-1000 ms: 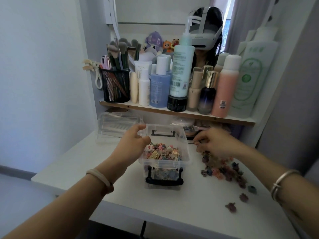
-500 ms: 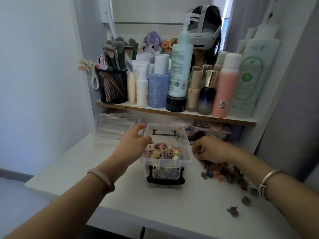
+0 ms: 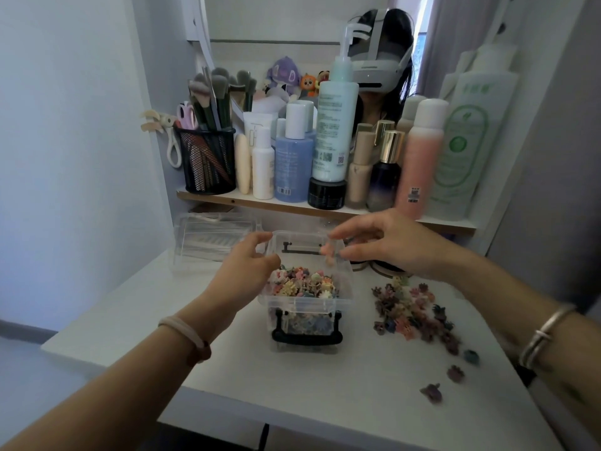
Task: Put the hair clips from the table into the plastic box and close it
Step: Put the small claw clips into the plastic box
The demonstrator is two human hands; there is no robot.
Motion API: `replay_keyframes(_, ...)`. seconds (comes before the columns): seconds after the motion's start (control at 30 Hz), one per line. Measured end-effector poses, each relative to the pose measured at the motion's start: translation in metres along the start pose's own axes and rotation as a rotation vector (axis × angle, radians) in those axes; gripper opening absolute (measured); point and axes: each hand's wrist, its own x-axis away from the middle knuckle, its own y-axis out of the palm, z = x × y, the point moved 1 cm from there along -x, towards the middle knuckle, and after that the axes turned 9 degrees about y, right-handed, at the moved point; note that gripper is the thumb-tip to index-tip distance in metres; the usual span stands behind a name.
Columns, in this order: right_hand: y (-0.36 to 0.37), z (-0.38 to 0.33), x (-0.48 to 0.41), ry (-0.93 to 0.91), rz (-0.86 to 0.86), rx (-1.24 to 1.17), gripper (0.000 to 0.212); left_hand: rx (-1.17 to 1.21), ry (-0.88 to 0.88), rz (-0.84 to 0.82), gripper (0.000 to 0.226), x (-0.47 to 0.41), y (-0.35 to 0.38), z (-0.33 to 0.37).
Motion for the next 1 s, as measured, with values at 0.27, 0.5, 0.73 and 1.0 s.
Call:
replay_keyframes(0.27, -0.003, 0.067, -0.003, 0.387, 0.018, 0.631, 0.031, 0.006, -0.018, -0.002, 0.049, -0.001, 0.001, -0.001)
replay_keyframes(0.5, 0.006, 0.064, -0.010, 0.341, -0.028, 0.505, 0.030, 0.006, -0.008, 0.007, 0.048, 0.000, 0.001, 0.000)
replay_keyframes(0.73, 0.012, 0.064, -0.014, 0.276, -0.049, 0.618, 0.041, 0.019, -0.006, 0.006, 0.048, -0.001, 0.002, -0.001)
replay_keyframes(1.0, 0.019, 0.056, -0.012, 0.219, -0.088, 0.633, 0.037, 0.020, -0.003, 0.015, 0.049, -0.002, 0.002, -0.002)
